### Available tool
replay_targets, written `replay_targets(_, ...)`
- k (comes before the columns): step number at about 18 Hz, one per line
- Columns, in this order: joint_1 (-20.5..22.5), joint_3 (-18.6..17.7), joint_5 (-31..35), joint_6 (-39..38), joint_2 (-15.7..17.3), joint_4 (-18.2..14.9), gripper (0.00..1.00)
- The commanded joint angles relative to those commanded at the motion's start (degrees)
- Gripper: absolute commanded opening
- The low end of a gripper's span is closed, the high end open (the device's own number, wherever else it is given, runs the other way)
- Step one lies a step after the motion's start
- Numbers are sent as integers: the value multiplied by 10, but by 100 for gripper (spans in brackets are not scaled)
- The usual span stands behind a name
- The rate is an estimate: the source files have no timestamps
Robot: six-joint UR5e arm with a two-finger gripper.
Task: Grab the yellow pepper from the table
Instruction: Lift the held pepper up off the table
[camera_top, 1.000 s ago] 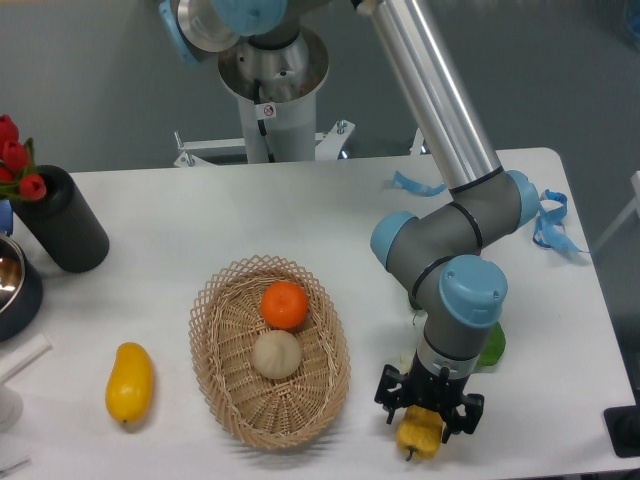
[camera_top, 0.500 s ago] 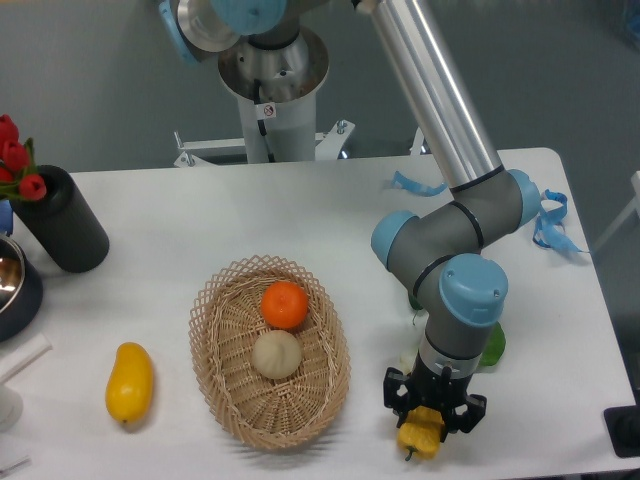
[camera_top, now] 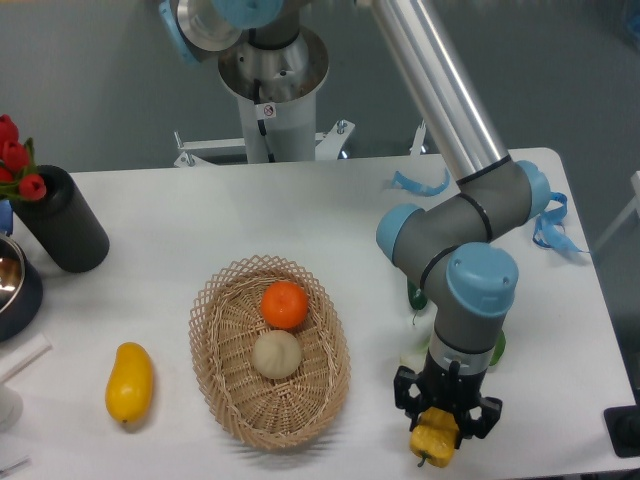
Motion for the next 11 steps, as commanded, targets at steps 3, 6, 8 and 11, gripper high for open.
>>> replay_targets(3, 20, -8, -2, 66, 30, -3, 35)
replay_targets(6, 41, -60, -3, 85, 89, -7, 35)
replay_targets(8, 54, -80, -1, 85, 119, -21, 35)
replay_targets(11, 68, -81, 0, 95, 132, -55, 34)
